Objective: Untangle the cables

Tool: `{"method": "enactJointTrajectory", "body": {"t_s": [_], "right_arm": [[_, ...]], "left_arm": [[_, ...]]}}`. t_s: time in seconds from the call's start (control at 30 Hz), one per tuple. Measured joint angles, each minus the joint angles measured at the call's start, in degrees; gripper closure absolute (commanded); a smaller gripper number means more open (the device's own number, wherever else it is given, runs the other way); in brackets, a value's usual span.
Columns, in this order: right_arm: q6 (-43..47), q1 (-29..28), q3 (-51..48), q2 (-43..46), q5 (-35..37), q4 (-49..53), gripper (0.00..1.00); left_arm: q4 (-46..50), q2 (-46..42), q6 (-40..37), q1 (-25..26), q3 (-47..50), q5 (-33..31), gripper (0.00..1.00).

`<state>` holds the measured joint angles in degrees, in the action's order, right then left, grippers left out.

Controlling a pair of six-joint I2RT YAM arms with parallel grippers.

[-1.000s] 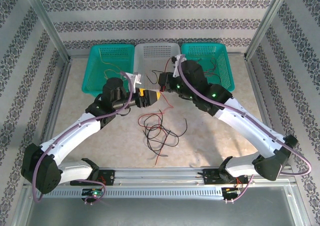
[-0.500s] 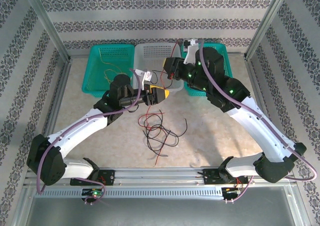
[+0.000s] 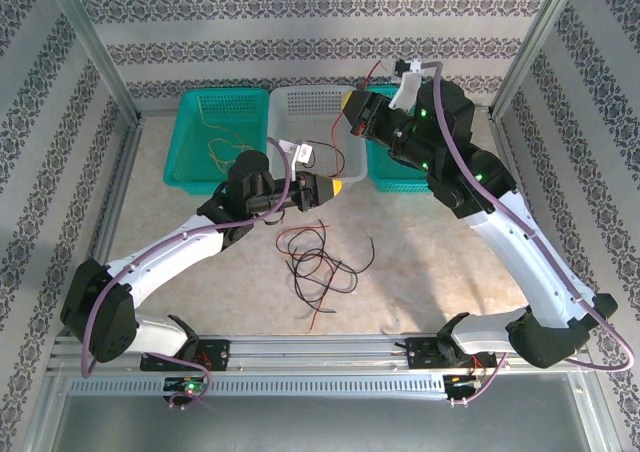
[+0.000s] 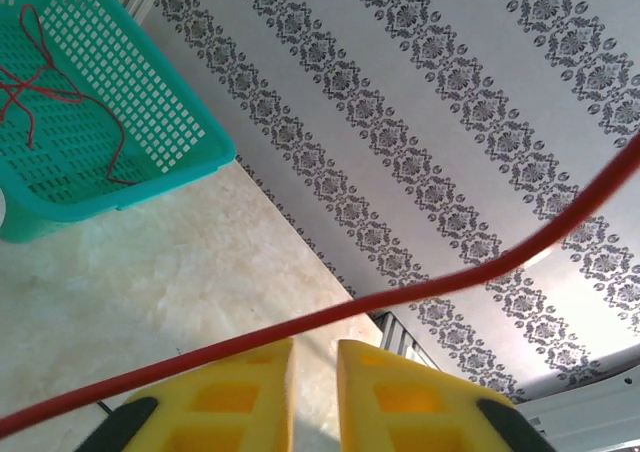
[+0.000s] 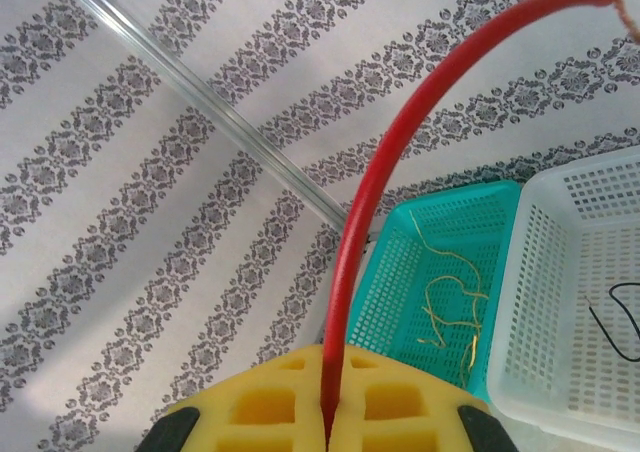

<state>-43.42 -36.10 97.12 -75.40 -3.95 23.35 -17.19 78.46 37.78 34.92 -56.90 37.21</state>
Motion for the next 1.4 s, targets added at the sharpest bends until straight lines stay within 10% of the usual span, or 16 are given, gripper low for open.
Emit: {"method": "enactJointTrajectory", "body": {"t_s": [0.3, 0.73, 1.27, 1.4], "right_arm": [[0.22, 0.39, 0.07, 2.29, 0.26, 2.21, 1.00], [1.84, 12.94, 2.01, 8.74, 1.33, 8.59, 1.00], [6.21, 35.23, 24.37, -19.91, -0.79, 17.66, 1.00], [6.16, 36.57, 31.61, -30.08, -2.01, 18.91, 0.74]], "left_arm": [[8.50, -0.59, -6.54, -0.02, -4.26, -7.54, 0.44], [15.98, -0.59, -9.09, -0.04, -6.12, -14.93, 0.42], [28.89, 0.52, -7.91, -0.04, -6.84, -24.72, 0.38], [30.95, -1.70, -7.34, -0.04, -5.99, -28.92, 0.37]]}}
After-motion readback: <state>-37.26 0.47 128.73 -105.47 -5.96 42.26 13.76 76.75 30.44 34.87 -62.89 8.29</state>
